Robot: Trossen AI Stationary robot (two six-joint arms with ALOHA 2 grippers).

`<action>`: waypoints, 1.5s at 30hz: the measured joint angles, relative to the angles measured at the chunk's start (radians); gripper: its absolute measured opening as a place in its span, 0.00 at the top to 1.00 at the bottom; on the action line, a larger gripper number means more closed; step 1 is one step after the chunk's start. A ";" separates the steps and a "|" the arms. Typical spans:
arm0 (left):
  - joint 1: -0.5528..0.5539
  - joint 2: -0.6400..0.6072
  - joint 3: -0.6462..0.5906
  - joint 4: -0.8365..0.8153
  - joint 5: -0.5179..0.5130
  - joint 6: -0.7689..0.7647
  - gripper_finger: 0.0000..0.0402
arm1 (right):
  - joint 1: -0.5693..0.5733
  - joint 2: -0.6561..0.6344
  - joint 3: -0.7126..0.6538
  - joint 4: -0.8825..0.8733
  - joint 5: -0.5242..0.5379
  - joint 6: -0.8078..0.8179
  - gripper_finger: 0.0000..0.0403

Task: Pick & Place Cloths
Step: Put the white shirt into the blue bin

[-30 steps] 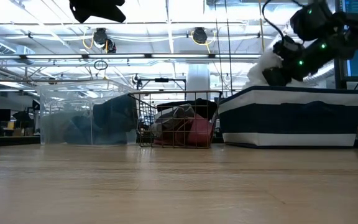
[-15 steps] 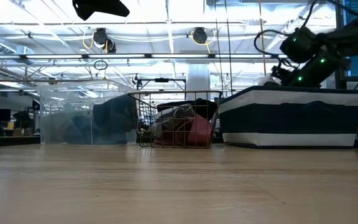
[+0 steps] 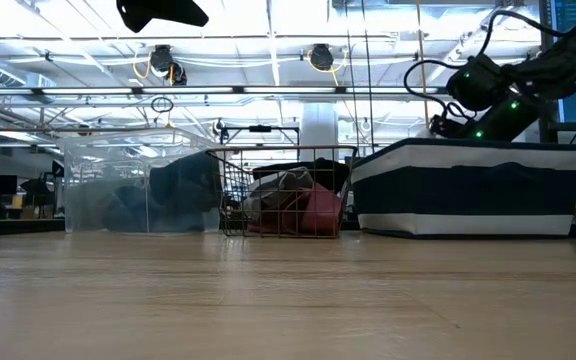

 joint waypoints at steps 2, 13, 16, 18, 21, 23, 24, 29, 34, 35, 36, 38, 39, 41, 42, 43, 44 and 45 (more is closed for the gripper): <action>0.000 0.000 0.000 0.000 0.001 0.000 0.54 | 0.001 -0.019 0.000 -0.002 -0.019 -0.023 0.64; 0.000 0.000 0.000 0.000 0.027 0.003 0.54 | 0.011 -0.099 -0.002 -0.035 -0.175 -0.150 0.35; 0.000 0.000 0.000 0.000 0.034 0.007 0.54 | 0.026 -0.125 -0.002 -0.068 -0.175 -0.156 0.32; 0.000 0.000 0.000 0.000 0.046 0.007 0.54 | 0.037 -0.146 -0.002 -0.090 -0.175 -0.156 0.31; 0.000 0.000 0.000 -0.001 0.051 0.010 0.54 | 0.051 -0.183 -0.002 -0.119 -0.175 -0.156 0.31; 0.000 0.000 0.000 -0.001 0.051 0.010 0.54 | 0.061 -0.210 -0.002 -0.140 -0.173 -0.156 0.32; 0.000 0.000 0.000 -0.002 0.051 0.010 0.54 | 0.065 -0.222 -0.002 -0.148 -0.172 -0.156 0.32; 0.000 0.000 0.000 -0.002 0.051 0.022 0.54 | 0.072 -0.283 -0.002 -0.165 -0.173 -0.176 0.31; 0.000 0.000 0.000 -0.002 0.051 0.023 0.54 | 0.073 -0.341 -0.002 -0.163 -0.173 -0.177 0.31; 0.000 0.000 0.000 -0.002 0.051 0.023 0.54 | 0.073 -0.349 -0.002 -0.163 -0.171 -0.179 0.31; 0.000 0.000 0.000 -0.002 0.051 0.023 0.54 | 0.073 -0.355 -0.002 -0.162 -0.171 -0.185 0.31; 0.000 0.000 0.000 -0.002 0.051 0.023 0.54 | 0.073 -0.361 -0.002 -0.159 -0.170 -0.207 0.31; 0.000 0.000 0.000 -0.002 0.051 0.023 0.54 | 0.073 -0.361 -0.002 -0.159 -0.170 -0.224 0.31; 0.000 0.000 0.000 -0.002 0.051 0.023 0.54 | 0.073 -0.361 -0.002 -0.160 -0.170 -0.260 0.31; 0.000 0.000 0.000 -0.002 0.051 0.023 0.54 | 0.073 -0.361 -0.002 -0.159 -0.170 -0.273 0.31; 0.000 0.000 0.000 -0.002 0.051 0.023 0.54 | 0.073 -0.361 -0.002 -0.158 -0.170 -0.277 0.31; 0.000 0.000 0.000 -0.002 0.051 0.023 0.54 | 0.073 -0.361 -0.002 -0.157 -0.170 -0.278 0.31; 0.000 0.000 0.000 -0.002 0.051 0.023 0.54 | 0.073 -0.361 -0.002 -0.154 -0.170 -0.279 0.31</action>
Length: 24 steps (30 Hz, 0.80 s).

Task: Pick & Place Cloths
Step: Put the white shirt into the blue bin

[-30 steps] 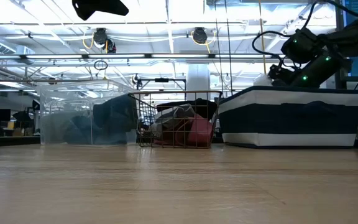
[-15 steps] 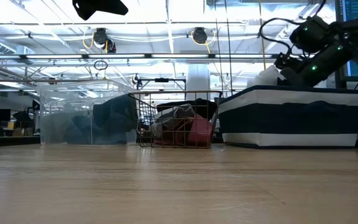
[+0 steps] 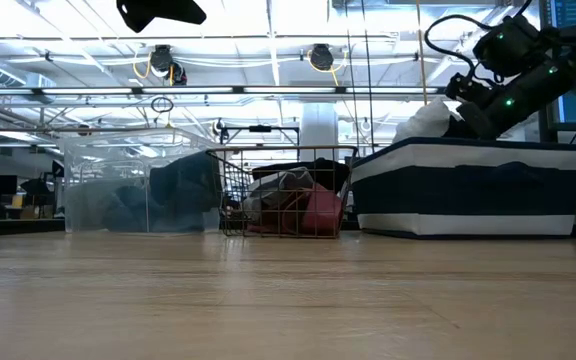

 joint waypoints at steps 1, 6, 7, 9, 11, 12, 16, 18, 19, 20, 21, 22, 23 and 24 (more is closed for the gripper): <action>0.000 0.000 0.000 0.000 0.000 0.000 0.54 | 0.000 0.000 0.000 0.007 0.000 0.000 0.31; 0.000 0.000 0.000 0.000 0.000 0.000 0.54 | 0.000 -0.002 0.000 0.040 0.000 0.026 0.31; 0.000 0.000 0.000 0.000 0.000 0.000 0.54 | 0.000 -0.002 0.000 0.041 0.000 0.044 0.31; 0.000 0.000 0.000 0.000 0.000 0.000 0.54 | 0.000 -0.002 0.000 0.052 0.000 0.067 0.31; 0.000 0.000 0.000 0.000 0.000 0.000 0.54 | 0.000 -0.002 0.000 0.059 0.001 0.073 0.31; 0.000 0.000 0.000 0.000 0.000 0.000 0.54 | 0.000 -0.002 0.000 0.059 0.002 0.074 0.31; 0.000 0.000 0.000 0.000 0.000 0.000 0.54 | 0.000 -0.002 0.000 0.058 0.023 0.075 0.27; 0.000 0.000 0.000 0.000 0.000 0.000 0.54 | 0.000 -0.002 0.000 0.059 0.080 0.061 0.22; 0.000 0.000 0.000 0.000 0.000 0.000 0.54 | 0.000 -0.002 0.000 0.059 0.118 0.041 0.18; 0.000 0.000 0.000 0.000 0.000 0.000 0.54 | 0.000 -0.002 0.000 0.059 0.155 0.022 0.15; 0.000 0.000 0.000 0.000 0.000 0.000 0.54 | 0.000 -0.002 0.000 0.059 0.189 0.007 0.11; 0.000 0.000 0.000 0.000 0.000 0.000 0.54 | 0.000 -0.002 0.000 0.060 0.215 0.004 0.07; 0.000 0.000 0.000 0.000 0.000 0.000 0.54 | 0.000 -0.002 0.000 0.065 0.235 0.009 0.04; 0.000 0.000 0.000 0.000 0.000 0.000 0.54 | 0.000 -0.002 0.000 0.071 0.235 0.024 0.03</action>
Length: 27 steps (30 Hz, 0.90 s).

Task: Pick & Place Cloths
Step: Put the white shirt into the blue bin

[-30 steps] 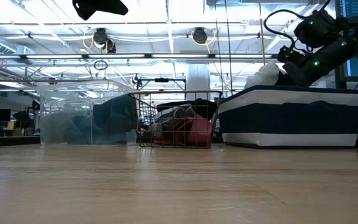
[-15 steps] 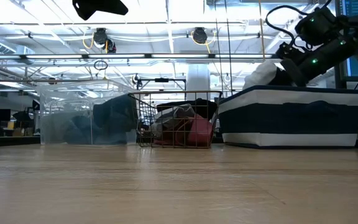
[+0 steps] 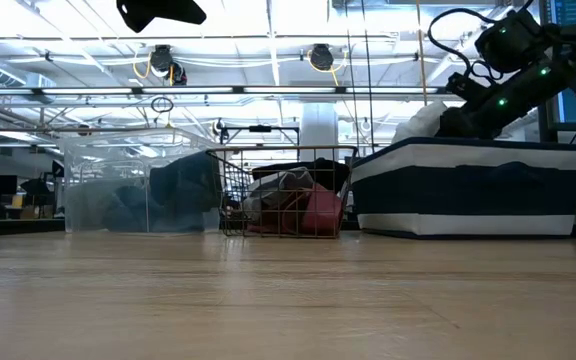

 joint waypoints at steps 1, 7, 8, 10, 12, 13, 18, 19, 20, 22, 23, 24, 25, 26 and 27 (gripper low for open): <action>0.000 0.000 0.000 0.000 0.000 -0.001 0.54 | 0.000 0.000 0.000 0.011 -0.002 0.018 0.02; 0.000 0.000 0.000 0.000 0.000 -0.001 0.54 | 0.022 -0.021 0.000 0.103 -0.081 0.136 0.02; 0.000 0.000 0.000 0.000 0.000 -0.001 0.54 | 0.026 -0.030 0.000 0.120 -0.081 0.151 0.02; 0.000 0.000 0.000 0.000 0.000 -0.001 0.54 | 0.033 -0.049 0.000 0.154 -0.080 0.151 0.01; 0.000 0.000 0.000 0.000 0.000 -0.001 0.54 | 0.037 -0.070 0.000 0.191 -0.080 0.124 0.01; 0.000 0.000 0.000 0.000 0.000 -0.001 0.54 | 0.037 -0.079 0.000 0.216 -0.080 0.113 0.01; 0.000 0.000 0.000 -0.001 0.001 0.000 0.54 | 0.034 -0.106 0.001 0.269 -0.071 0.109 0.01; 0.000 0.000 0.000 -0.001 0.001 0.000 0.54 | 0.032 -0.106 0.002 0.262 -0.049 0.115 0.01; 0.000 0.000 0.000 -0.001 0.001 0.000 0.54 | 0.029 -0.106 0.002 0.241 -0.017 0.118 0.01; 0.000 0.000 0.000 -0.001 0.001 -0.001 0.54 | 0.020 -0.100 0.002 0.164 0.053 0.123 0.01; 0.000 0.000 0.000 -0.001 0.003 -0.001 0.54 | 0.015 -0.098 0.002 0.112 0.077 0.136 0.01; 0.000 0.000 0.000 -0.001 0.007 -0.001 0.54 | 0.008 -0.096 0.002 0.058 0.084 0.151 0.01; 0.000 0.000 0.000 -0.001 0.010 -0.001 0.54 | 0.003 -0.093 0.002 0.008 0.083 0.169 0.01; 0.000 0.000 0.000 -0.001 0.012 -0.001 0.54 | -0.002 -0.091 0.002 -0.039 0.083 0.189 0.01; 0.000 0.000 0.000 0.000 0.015 -0.001 0.54 | -0.006 -0.090 0.002 -0.085 0.083 0.206 0.01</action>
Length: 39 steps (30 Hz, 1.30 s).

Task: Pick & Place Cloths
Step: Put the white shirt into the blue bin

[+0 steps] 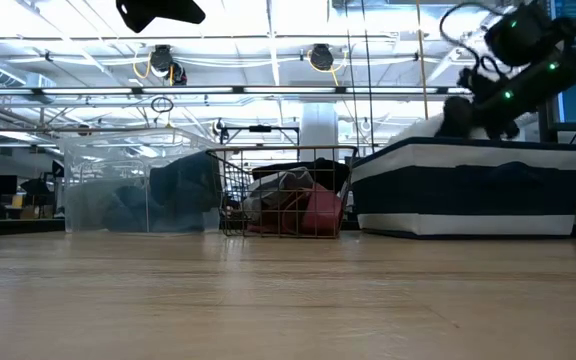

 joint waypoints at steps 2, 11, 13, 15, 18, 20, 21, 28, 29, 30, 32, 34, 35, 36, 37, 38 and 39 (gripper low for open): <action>0.000 0.000 0.000 0.000 0.001 0.000 0.54 | -0.003 0.000 0.000 -0.083 0.000 0.018 0.01; 0.000 0.000 0.000 0.001 0.001 0.000 0.54 | -0.003 -0.002 0.104 -0.395 -0.007 0.115 0.01; 0.000 0.000 0.000 0.001 0.001 0.002 0.54 | -0.003 -0.002 0.146 -0.457 -0.007 0.115 0.01; 0.000 0.000 0.000 0.001 0.001 0.004 0.54 | -0.003 -0.002 0.185 -0.502 -0.007 0.114 0.01; 0.000 0.000 0.000 0.001 0.001 0.005 0.54 | -0.003 -0.002 0.229 -0.537 -0.007 0.104 0.01; 0.000 0.000 0.000 0.001 0.001 0.005 0.54 | -0.003 -0.002 0.251 -0.541 -0.007 0.101 0.01; 0.000 0.000 0.000 0.001 0.001 0.005 0.54 | -0.003 -0.002 0.259 -0.542 -0.009 0.101 0.01; 0.000 0.000 0.000 0.001 0.001 0.006 0.54 | -0.002 -0.002 0.299 -0.550 -0.162 0.122 0.01; 0.000 0.000 0.000 0.001 0.001 0.006 0.54 | -0.002 -0.002 0.303 -0.559 -0.164 0.133 0.01; 0.000 0.000 0.000 0.001 0.001 0.006 0.54 | -0.002 -0.002 0.307 -0.575 -0.163 0.138 0.01; 0.000 0.000 0.000 0.001 0.001 0.006 0.54 | -0.002 -0.002 0.320 -0.638 -0.162 0.138 0.01; 0.000 0.000 0.000 0.001 0.001 0.006 0.54 | -0.002 -0.002 0.337 -0.709 -0.162 0.141 0.01; 0.000 0.000 0.000 0.001 0.001 0.006 0.54 | -0.002 -0.002 0.345 -0.741 -0.162 0.141 0.01; 0.000 0.000 0.000 0.001 0.001 0.007 0.54 | -0.002 -0.002 0.354 -0.774 -0.162 0.141 0.01; 0.000 0.000 0.000 0.001 0.001 0.009 0.54 | -0.002 -0.002 0.365 -0.807 -0.162 0.141 0.01; 0.000 0.000 0.000 0.001 0.001 0.015 0.54 | -0.002 -0.002 0.374 -0.833 -0.162 0.141 0.01; 0.000 0.000 0.000 0.001 0.001 0.024 0.54 | -0.002 -0.002 0.386 -0.849 -0.162 0.141 0.01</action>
